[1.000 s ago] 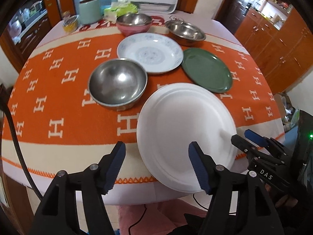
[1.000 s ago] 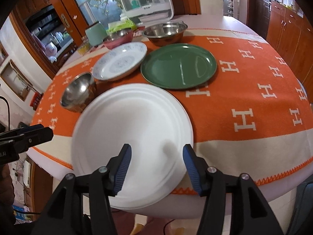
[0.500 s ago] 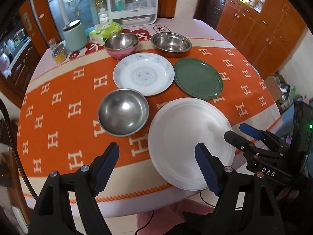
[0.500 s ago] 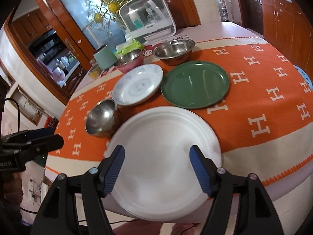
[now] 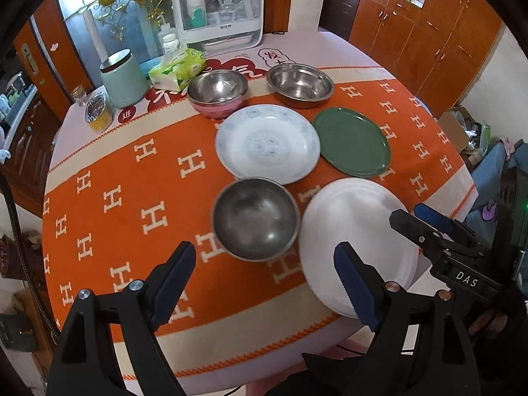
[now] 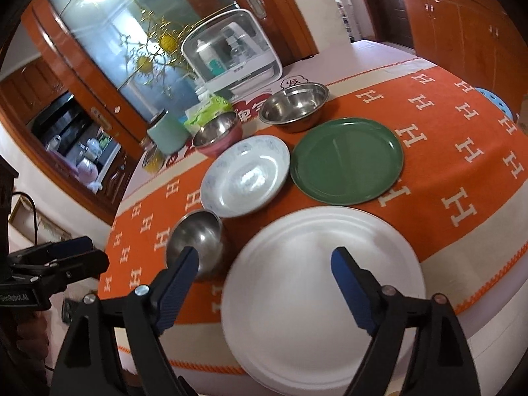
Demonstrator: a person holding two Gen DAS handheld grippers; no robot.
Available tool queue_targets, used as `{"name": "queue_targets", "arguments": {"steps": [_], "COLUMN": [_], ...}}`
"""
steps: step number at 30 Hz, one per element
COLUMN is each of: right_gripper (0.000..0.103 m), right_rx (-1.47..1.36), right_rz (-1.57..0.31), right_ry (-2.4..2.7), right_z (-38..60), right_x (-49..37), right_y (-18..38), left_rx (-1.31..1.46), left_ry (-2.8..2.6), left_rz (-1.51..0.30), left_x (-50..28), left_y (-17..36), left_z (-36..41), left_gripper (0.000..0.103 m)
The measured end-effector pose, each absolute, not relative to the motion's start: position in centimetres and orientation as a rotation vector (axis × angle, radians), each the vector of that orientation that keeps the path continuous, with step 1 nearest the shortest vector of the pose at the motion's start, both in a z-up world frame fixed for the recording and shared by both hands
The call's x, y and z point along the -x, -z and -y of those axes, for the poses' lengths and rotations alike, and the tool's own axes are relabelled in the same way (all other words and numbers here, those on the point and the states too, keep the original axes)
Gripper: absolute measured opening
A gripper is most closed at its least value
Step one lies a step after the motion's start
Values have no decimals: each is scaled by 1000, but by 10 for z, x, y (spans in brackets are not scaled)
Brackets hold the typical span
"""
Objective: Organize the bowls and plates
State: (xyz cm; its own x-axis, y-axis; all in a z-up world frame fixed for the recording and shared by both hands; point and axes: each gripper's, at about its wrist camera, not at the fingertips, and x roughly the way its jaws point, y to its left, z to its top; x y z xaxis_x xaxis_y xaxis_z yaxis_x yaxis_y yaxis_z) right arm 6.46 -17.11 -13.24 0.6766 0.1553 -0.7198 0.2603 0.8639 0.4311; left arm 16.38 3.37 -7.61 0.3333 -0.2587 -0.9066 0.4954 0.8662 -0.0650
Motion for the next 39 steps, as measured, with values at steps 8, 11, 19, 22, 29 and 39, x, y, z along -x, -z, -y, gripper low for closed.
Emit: {"name": "queue_targets", "arguments": {"steps": [8, 11, 19, 22, 29, 39], "right_gripper": [83, 83, 83, 83, 83, 83], "right_rx": [-614, -646, -637, -642, -680, -751], "right_rz": [-811, -803, -826, -830, -828, -890], "right_ry": [148, 173, 193, 181, 169, 141], "right_z": [151, 145, 132, 132, 143, 167], "right_x": [-85, -93, -109, -116, -138, -177], "right_y": [132, 131, 126, 126, 138, 172], "left_rx": [-217, -217, -195, -189, -176, -157], "left_ry": [583, 602, 619, 622, 621, 622], "left_rz": [-1129, -1129, -1140, -1146, -1161, -1176], "left_x": [-213, -230, -276, -287, -309, -334], "left_y": [70, 71, 83, 88, 102, 123], "left_z": [-72, -82, -92, -90, -78, -58], "left_gripper": [86, 86, 87, 87, 87, 86]}}
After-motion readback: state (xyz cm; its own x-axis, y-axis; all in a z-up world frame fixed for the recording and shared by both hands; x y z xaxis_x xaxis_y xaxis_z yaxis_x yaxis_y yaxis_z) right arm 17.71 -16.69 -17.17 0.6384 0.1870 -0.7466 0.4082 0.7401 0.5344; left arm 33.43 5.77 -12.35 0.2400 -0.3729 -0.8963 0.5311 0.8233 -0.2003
